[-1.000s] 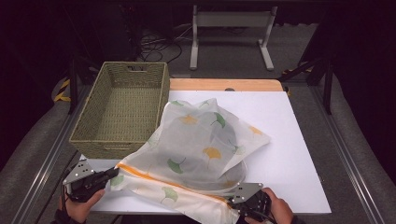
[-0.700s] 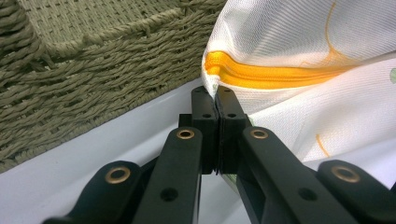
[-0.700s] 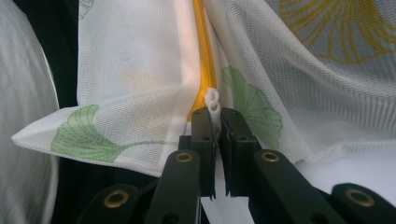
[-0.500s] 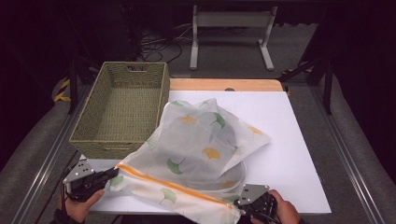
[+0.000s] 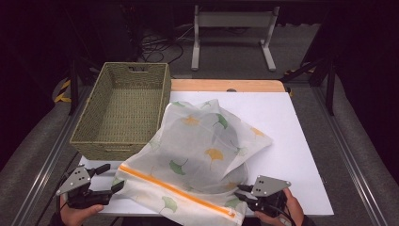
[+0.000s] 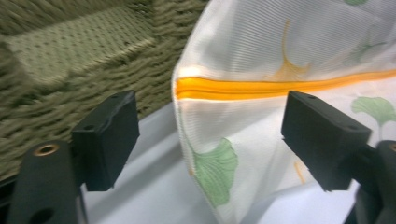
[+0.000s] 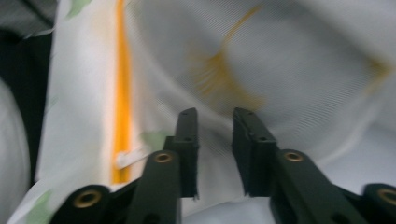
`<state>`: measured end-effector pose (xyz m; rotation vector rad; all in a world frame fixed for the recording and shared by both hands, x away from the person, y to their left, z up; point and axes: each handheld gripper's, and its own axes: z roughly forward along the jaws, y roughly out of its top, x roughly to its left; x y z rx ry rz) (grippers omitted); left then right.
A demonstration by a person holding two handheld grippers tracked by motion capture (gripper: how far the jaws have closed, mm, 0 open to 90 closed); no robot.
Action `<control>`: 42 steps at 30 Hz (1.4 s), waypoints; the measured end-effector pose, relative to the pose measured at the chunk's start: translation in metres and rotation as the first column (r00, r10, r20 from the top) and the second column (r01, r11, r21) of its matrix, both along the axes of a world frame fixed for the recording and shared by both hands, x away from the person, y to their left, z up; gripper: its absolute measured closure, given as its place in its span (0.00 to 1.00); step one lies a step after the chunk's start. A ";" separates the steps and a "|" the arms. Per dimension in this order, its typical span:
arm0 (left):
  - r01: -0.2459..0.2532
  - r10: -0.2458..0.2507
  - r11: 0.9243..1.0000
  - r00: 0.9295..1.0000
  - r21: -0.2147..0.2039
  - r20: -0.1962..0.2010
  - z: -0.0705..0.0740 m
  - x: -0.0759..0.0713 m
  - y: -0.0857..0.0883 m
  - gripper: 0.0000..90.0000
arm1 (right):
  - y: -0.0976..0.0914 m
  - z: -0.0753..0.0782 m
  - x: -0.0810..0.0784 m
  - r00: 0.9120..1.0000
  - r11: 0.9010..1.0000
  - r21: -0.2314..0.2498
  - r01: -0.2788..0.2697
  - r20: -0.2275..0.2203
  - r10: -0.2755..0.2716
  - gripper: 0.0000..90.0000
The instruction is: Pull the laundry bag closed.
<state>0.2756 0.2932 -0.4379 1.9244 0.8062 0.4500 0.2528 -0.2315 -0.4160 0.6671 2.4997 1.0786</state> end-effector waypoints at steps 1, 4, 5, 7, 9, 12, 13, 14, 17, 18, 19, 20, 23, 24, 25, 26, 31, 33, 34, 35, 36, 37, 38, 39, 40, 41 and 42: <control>-0.002 0.002 1.000 1.000 0.001 0.000 0.000 0.001 0.000 0.18 | -0.003 0.003 0.002 1.000 1.000 0.013 0.013 0.011 -0.013 0.71; 0.001 -0.001 1.000 1.000 0.031 -0.014 -0.002 0.007 -0.003 0.15 | -0.013 0.009 0.007 0.995 0.996 0.050 0.072 0.062 -0.075 0.60; 0.001 -0.001 1.000 1.000 0.031 -0.014 -0.002 0.007 -0.003 0.15 | -0.013 0.009 0.007 0.995 0.996 0.050 0.072 0.062 -0.075 0.60; 0.013 -0.012 0.999 1.000 0.042 -0.017 -0.004 0.011 -0.005 0.14 | -0.021 0.013 0.014 0.987 0.991 0.052 0.124 0.101 -0.129 0.48; 0.023 -0.022 0.999 0.999 0.044 -0.023 -0.005 0.014 -0.007 0.14 | -0.031 0.013 0.022 0.974 0.983 0.052 0.178 0.133 -0.184 0.40; 0.035 -0.033 0.997 0.999 0.063 -0.032 -0.009 0.019 -0.011 0.13 | -0.043 0.009 0.032 0.962 0.969 0.084 0.231 0.132 -0.240 0.32; 0.033 -0.031 0.997 0.999 0.071 -0.041 -0.010 0.020 -0.012 0.13 | -0.046 0.007 0.034 0.956 0.964 0.085 0.250 0.135 -0.260 0.29; 0.039 -0.036 0.997 0.998 0.073 -0.044 -0.012 0.020 -0.013 0.12 | -0.049 0.005 0.036 0.951 0.960 0.081 0.267 0.139 -0.277 0.27; 0.040 -0.034 0.996 0.997 0.085 -0.069 -0.016 0.021 -0.017 0.12 | -0.054 -0.002 0.038 0.944 0.954 0.068 0.293 0.135 -0.300 0.25; 0.049 -0.041 0.995 0.996 0.091 -0.081 -0.019 0.021 -0.019 0.12 | -0.058 -0.007 0.039 0.943 0.950 0.081 0.301 0.121 -0.309 0.24; 0.057 -0.048 0.992 0.995 0.111 -0.086 -0.021 0.021 -0.021 0.11 | -0.062 -0.010 0.040 0.941 0.947 0.092 0.309 0.112 -0.318 0.23; 0.057 -0.046 0.991 0.995 0.118 -0.093 -0.022 0.020 -0.023 0.11 | -0.065 -0.013 0.040 0.939 0.943 0.105 0.316 0.105 -0.326 0.23; 0.057 -0.047 0.989 0.996 0.138 -0.075 -0.022 0.018 -0.027 0.11 | -0.070 -0.016 0.042 0.933 0.933 0.125 0.338 0.085 -0.349 0.21; 0.057 -0.047 0.989 0.996 0.138 -0.075 -0.022 0.018 -0.027 0.11 | -0.070 -0.016 0.042 0.933 0.933 0.125 0.338 0.085 -0.349 0.21; 0.059 -0.050 0.992 0.996 0.115 -0.078 -0.022 0.017 -0.028 0.11 | -0.071 -0.016 0.041 0.925 0.926 0.121 0.357 0.089 -0.368 0.20; 0.059 -0.050 0.992 0.996 0.115 -0.078 -0.022 0.017 -0.028 0.11 | -0.071 -0.016 0.041 0.925 0.926 0.121 0.357 0.089 -0.368 0.20; 0.062 -0.054 0.993 0.995 0.104 -0.085 -0.023 0.019 -0.025 0.10 | -0.074 -0.018 0.039 0.919 0.918 0.135 0.372 0.087 -0.385 0.19; 0.065 -0.056 0.993 0.995 0.103 -0.088 -0.023 0.019 -0.025 0.10 | -0.072 -0.019 0.039 0.919 0.920 0.124 0.371 0.091 -0.383 0.19; 0.065 -0.056 0.993 0.995 0.103 -0.088 -0.023 0.019 -0.025 0.10 | -0.072 -0.019 0.039 0.919 0.920 0.124 0.371 0.091 -0.383 0.19; 0.068 -0.059 0.992 0.995 0.102 -0.087 -0.023 0.019 -0.025 0.10 | -0.071 -0.019 0.039 0.920 0.921 0.123 0.370 0.093 -0.382 0.19; 0.065 -0.056 0.993 0.994 0.096 -0.093 -0.023 0.019 -0.026 0.10 | -0.071 -0.019 0.039 0.920 0.921 0.120 0.369 0.092 -0.381 0.19; 0.067 -0.058 0.993 0.994 0.096 -0.095 -0.023 0.019 -0.026 0.10 | -0.070 -0.019 0.039 0.922 0.923 0.122 0.365 0.092 -0.377 0.19; 0.074 -0.064 0.992 0.993 0.098 -0.095 -0.023 0.020 -0.026 0.10 | -0.070 -0.020 0.039 0.922 0.923 0.120 0.365 0.094 -0.376 0.19; 0.070 -0.060 0.993 0.993 0.095 -0.099 -0.023 0.020 -0.026 0.10 | -0.070 -0.020 0.038 0.922 0.924 0.118 0.365 0.094 -0.376 0.19; 0.074 -0.064 0.993 0.993 0.093 -0.101 -0.023 0.021 -0.027 0.10 | -0.070 -0.020 0.039 0.923 0.924 0.120 0.362 0.093 -0.374 0.19; 0.078 -0.069 0.992 0.993 0.098 -0.095 -0.023 0.021 -0.027 0.10 | -0.070 -0.020 0.038 0.922 0.923 0.121 0.365 0.092 -0.377 0.19; 0.079 -0.070 0.992 0.993 0.096 -0.096 -0.023 0.020 -0.027 0.10 | -0.070 -0.020 0.038 0.921 0.922 0.121 0.367 0.093 -0.379 0.19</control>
